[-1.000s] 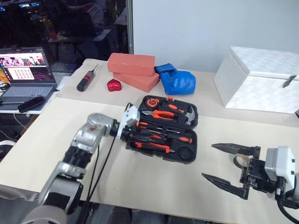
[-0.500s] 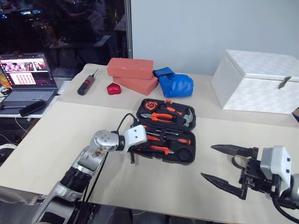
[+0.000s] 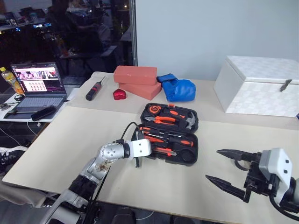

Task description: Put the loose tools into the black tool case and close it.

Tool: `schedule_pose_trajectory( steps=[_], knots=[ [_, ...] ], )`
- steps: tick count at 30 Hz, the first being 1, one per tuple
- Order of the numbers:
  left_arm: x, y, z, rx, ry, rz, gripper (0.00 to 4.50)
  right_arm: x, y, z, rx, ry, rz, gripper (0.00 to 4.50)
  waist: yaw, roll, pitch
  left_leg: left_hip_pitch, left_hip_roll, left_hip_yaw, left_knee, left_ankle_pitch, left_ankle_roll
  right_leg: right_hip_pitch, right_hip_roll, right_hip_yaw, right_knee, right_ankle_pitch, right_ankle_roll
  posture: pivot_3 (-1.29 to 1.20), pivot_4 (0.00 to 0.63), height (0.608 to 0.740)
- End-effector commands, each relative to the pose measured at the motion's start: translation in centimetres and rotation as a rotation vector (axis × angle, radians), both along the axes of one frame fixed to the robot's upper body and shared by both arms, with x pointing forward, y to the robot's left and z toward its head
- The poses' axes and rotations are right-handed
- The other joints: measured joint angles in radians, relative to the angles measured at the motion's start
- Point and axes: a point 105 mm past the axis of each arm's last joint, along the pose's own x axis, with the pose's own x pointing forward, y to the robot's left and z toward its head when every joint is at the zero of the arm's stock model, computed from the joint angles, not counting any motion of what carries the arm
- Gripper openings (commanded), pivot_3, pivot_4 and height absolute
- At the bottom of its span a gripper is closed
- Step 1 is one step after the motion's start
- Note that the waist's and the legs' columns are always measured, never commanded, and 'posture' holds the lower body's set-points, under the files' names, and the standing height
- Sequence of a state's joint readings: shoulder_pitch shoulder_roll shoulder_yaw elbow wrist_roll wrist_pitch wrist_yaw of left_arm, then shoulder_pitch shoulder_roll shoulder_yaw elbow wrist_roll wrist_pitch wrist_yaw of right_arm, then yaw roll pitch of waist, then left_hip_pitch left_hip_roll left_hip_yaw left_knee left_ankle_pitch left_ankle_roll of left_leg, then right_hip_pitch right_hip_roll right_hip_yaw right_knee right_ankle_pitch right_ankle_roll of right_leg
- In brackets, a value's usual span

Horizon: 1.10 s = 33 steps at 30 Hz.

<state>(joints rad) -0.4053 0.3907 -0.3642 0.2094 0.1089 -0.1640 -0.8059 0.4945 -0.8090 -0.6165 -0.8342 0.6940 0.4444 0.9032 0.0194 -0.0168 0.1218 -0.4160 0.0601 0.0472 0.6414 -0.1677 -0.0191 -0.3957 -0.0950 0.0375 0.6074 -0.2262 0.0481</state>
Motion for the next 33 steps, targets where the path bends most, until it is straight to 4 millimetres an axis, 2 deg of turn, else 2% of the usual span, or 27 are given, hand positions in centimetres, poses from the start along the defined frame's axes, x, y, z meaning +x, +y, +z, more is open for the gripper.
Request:
schedule_pose_trajectory(
  steps=[1, 3, 6, 7, 9, 10, 15, 16, 18, 19, 24, 27, 33],
  knots=[
    [-1.5, -0.6, 1.6, -0.281, 0.249, -0.031, 0.09, 0.6, -1.0, 1.5, 0.050, -0.074, -0.118, 4.50, -0.008, 0.001, 0.000, -0.001, -0.001, -0.002, 0.000, 0.000, 0.000, 0.000, 0.000, -0.001, -0.003, 0.000, 0.000, 0.00, 0.150, 0.740],
    [-2.5, -0.2, 4.5, -0.408, 0.348, -0.095, 0.09, 1.3, -2.2, 1.4, 0.049, -0.091, -0.228, 4.50, -0.017, 0.007, 0.004, -0.006, 0.001, -0.006, 0.000, 0.000, 0.001, 0.000, 0.001, -0.005, -0.012, 0.000, 0.000, 0.00, 0.150, 0.740],
    [-4.3, 0.4, 7.0, -0.438, 0.440, -0.170, 0.09, 1.8, -4.6, 0.7, 0.019, -0.061, -0.378, 4.50, -0.028, -0.006, 0.016, -0.016, 0.001, -0.007, 0.000, -0.001, 0.002, -0.007, 0.000, -0.005, -0.012, 0.000, 0.000, 0.00, 0.150, 0.740],
    [-4.7, 0.7, 7.6, -0.439, 0.469, -0.187, 0.59, 1.9, -5.1, 0.5, -0.002, -0.048, -0.402, 4.50, -0.032, -0.006, 0.016, -0.019, 0.003, -0.006, 0.000, -0.001, 0.002, -0.010, 0.001, -0.006, -0.012, 0.001, -0.001, 0.00, 0.150, 0.740],
    [-5.4, 1.3, 8.4, -0.413, 0.495, -0.211, 1.10, 2.3, -6.9, -1.0, -0.134, 0.038, -0.496, 4.50, -0.035, -0.006, 0.016, -0.019, 0.003, -0.003, 0.000, -0.001, 0.002, -0.009, 0.000, -0.005, -0.011, 0.001, -0.001, 0.00, 0.150, 0.740],
    [-5.8, 1.5, 8.7, -0.394, 0.505, -0.229, 1.58, 2.6, -7.7, -1.3, -0.198, 0.047, -0.525, 4.50, -0.034, -0.005, 0.016, -0.018, 0.002, -0.001, 0.000, -0.001, 0.002, -0.009, 0.000, -0.004, -0.009, 0.001, 0.000, 0.00, 0.150, 0.740],
    [-7.9, 2.5, 10.3, -0.257, 0.532, -0.348, 3.47, 4.2, -8.7, -4.0, -0.199, 0.288, -0.463, 4.50, -0.032, -0.013, 0.021, -0.020, 0.001, 0.001, -0.001, 0.001, 0.013, -0.014, 0.003, 0.000, 0.002, -0.001, 0.002, 0.00, 0.150, 0.740],
    [-8.1, 2.4, 10.3, -0.239, 0.532, -0.359, 3.80, 4.4, -9.0, -4.3, -0.205, 0.303, -0.469, 4.11, -0.029, -0.013, 0.021, -0.022, 0.001, 0.000, -0.002, 0.000, 0.013, -0.016, 0.004, 0.001, 0.003, -0.002, 0.002, 0.00, 0.150, 0.740],
    [-8.3, 2.3, 10.5, -0.220, 0.526, -0.365, 3.80, 5.1, -10.0, -5.1, -0.244, 0.323, -0.496, 3.93, -0.021, -0.013, 0.022, -0.023, 0.001, -0.001, -0.004, 0.000, 0.013, -0.019, 0.004, 0.001, 0.004, -0.004, 0.002, 0.00, 0.150, 0.740],
    [-8.4, 2.5, 10.7, -0.202, 0.516, -0.374, 3.80, 5.6, -10.5, -5.8, -0.256, 0.352, -0.513, 3.57, -0.018, -0.012, 0.022, -0.024, 0.000, 0.000, -0.004, 0.000, 0.014, -0.020, 0.004, 0.001, 0.004, -0.004, 0.002, 0.00, 0.150, 0.740],
    [-8.2, 2.7, 11.6, -0.197, 0.486, -0.364, 3.80, 7.2, -11.1, -7.4, -0.274, 0.442, -0.540, 3.57, -0.017, -0.016, 0.024, -0.028, -0.001, 0.001, -0.002, 0.000, 0.014, -0.024, 0.004, 0.004, 0.004, -0.004, 0.003, 0.00, 0.150, 0.740],
    [-8.3, 2.7, 11.5, -0.191, 0.476, -0.356, 3.80, 7.9, -11.5, -7.9, -0.288, 0.466, -0.562, 2.93, -0.017, -0.016, 0.024, -0.029, -0.001, 0.001, -0.001, 0.000, 0.014, -0.024, 0.004, 0.005, 0.005, -0.004, 0.004, 0.00, 0.150, 0.740],
    [-8.4, 2.8, 11.5, -0.205, 0.466, -0.332, 3.80, 8.4, -11.3, -7.9, -0.293, 0.482, -0.556, 0.71, -0.016, -0.017, 0.025, -0.029, -0.001, 0.001, -0.001, 0.000, 0.014, -0.024, 0.004, 0.005, 0.006, -0.003, 0.004, 0.00, 0.150, 0.740]
  ],
)
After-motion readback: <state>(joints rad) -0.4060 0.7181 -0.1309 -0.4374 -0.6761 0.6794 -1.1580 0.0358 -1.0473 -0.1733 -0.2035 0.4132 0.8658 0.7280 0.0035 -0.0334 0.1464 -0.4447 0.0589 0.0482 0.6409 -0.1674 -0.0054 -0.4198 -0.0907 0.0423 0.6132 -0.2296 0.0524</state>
